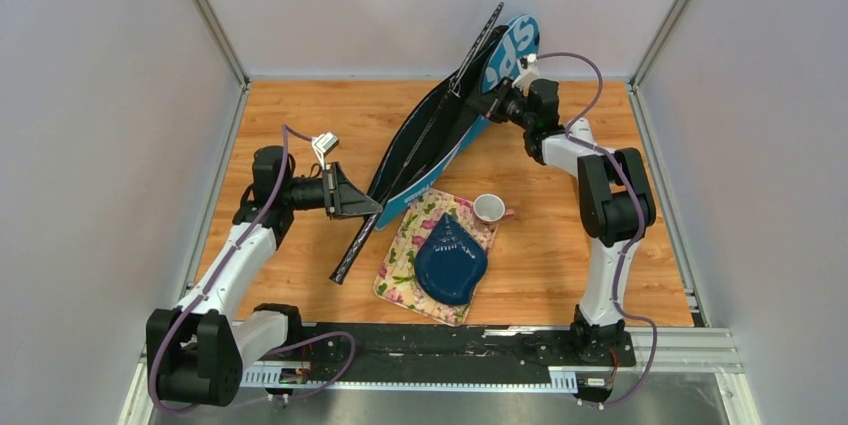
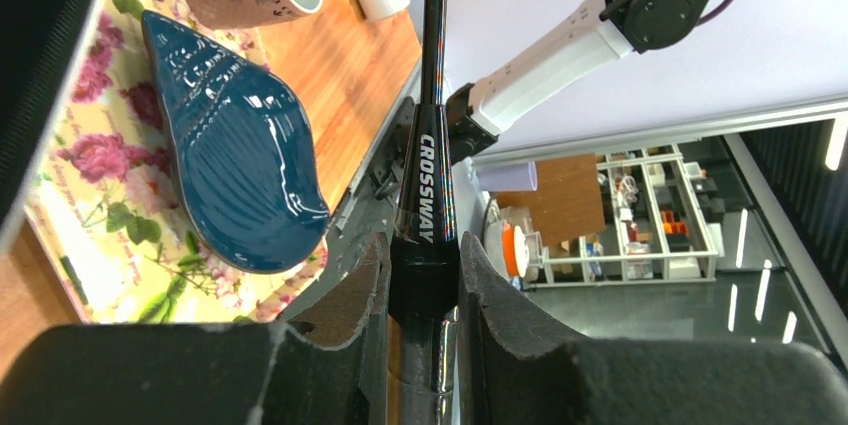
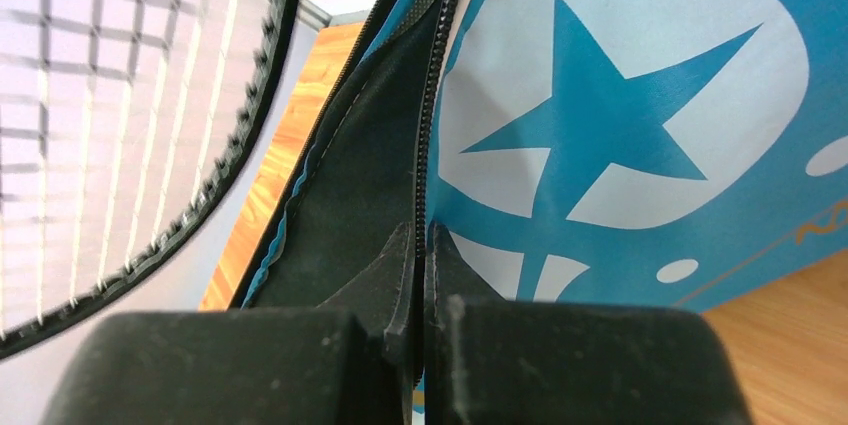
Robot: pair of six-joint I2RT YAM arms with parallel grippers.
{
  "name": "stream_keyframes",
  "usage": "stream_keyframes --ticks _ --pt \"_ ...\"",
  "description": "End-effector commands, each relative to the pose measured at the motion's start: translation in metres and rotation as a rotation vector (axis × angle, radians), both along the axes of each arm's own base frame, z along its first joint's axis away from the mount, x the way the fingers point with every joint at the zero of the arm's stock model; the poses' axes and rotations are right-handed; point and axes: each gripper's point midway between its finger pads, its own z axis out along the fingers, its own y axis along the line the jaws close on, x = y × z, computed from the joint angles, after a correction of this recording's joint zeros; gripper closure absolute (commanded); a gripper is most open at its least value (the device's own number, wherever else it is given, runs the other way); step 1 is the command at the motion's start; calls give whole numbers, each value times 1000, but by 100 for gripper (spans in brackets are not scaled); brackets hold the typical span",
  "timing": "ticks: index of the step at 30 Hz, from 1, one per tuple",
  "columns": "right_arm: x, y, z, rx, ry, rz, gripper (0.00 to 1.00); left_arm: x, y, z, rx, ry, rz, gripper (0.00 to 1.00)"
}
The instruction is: Pack up the badminton gear
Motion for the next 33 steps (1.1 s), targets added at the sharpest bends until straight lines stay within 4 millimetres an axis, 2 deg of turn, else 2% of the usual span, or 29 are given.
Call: stream_keyframes --ticks 1,7,12,20,24,26,27,28,29,30,32,33 --pt "35 -38 33 31 -128 -120 100 -8 -2 4 -26 -36 -78 100" --pt "29 -39 41 62 -173 -51 100 -9 -4 -18 21 46 -74 100" --pt "14 -39 36 87 -197 47 100 -9 -5 -26 39 85 -63 100" --pt "-11 -31 29 110 -232 191 100 -9 -27 -38 51 170 -135 100" --pt "-25 -33 15 92 -202 215 100 11 -29 -49 90 234 -101 100" --pt "-32 -33 16 78 -202 231 100 22 -31 -42 88 218 -101 100" --pt "-34 -34 15 72 -196 231 100 25 -32 -46 100 241 -101 100" --pt "-37 -34 7 47 -180 234 100 29 -32 -44 106 237 -100 100" --pt "-39 -35 10 38 -184 234 100 37 -33 -36 114 192 -104 100" --pt "-41 -35 9 32 -180 239 100 39 -34 -40 126 223 -106 100" --pt "-44 -34 8 31 -170 255 100 47 -40 -32 127 200 -119 100" --pt "-44 -34 8 32 -170 258 100 50 -43 -39 144 224 -121 100"
